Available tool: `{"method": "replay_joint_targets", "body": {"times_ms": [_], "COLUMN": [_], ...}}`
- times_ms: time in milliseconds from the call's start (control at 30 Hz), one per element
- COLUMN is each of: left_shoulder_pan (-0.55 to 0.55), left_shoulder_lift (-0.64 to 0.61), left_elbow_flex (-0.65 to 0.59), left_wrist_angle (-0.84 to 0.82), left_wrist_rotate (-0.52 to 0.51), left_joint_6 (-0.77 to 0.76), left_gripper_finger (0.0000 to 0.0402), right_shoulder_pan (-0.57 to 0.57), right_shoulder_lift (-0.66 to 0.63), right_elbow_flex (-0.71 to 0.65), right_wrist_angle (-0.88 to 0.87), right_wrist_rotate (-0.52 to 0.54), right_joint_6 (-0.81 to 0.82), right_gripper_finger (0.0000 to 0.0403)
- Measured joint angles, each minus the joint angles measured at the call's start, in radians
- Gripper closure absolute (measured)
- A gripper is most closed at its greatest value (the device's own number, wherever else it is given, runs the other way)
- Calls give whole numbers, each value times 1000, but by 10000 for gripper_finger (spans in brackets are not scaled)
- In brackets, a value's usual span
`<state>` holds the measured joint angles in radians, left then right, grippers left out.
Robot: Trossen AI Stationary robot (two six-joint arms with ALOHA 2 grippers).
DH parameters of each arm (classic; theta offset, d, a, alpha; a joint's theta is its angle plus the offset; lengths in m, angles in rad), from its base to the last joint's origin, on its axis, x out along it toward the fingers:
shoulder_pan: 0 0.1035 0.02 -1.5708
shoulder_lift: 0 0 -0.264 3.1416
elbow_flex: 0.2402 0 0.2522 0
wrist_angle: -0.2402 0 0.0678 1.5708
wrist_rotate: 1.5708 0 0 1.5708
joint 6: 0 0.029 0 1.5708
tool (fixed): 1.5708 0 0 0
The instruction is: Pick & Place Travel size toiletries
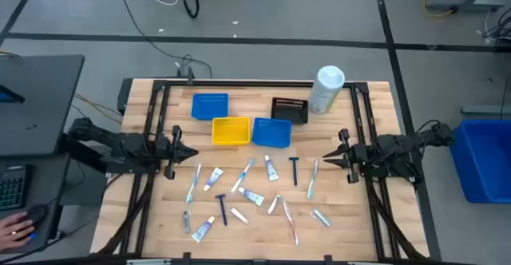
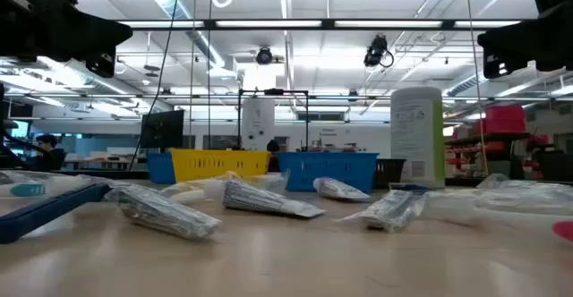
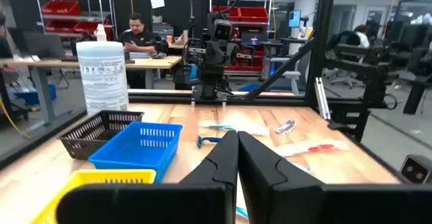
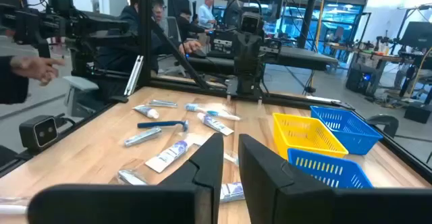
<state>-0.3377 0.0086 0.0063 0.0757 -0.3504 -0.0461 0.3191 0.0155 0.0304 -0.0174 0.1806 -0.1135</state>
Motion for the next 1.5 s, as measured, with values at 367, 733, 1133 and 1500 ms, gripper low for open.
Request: {"method": "replay_joint_targets", "body": {"times_ms": [367,733,1133,1500], "left_shoulder_pan": [0,0,0,0], "left_shoulder_lift": [0,0,0,5], "left_elbow_flex": [0,0,0,36], "left_wrist_angle": [2,3,3,46], "left_wrist_rotate": [0,0,0,0], "left_joint_6": [83,165,99,53], "left_gripper_finger": [389,389,389,389], "right_shoulder_pan": [0,0,0,-3], "right_shoulder_lift": [0,0,0,2], "right_elbow_flex": [0,0,0,2], "right_wrist_angle": [0,0,2,179], "right_wrist_rotate": [0,0,1,54], "right_joint_6": [0,0,-66,-38], "right_gripper_finger": [348,348,348,348]}}
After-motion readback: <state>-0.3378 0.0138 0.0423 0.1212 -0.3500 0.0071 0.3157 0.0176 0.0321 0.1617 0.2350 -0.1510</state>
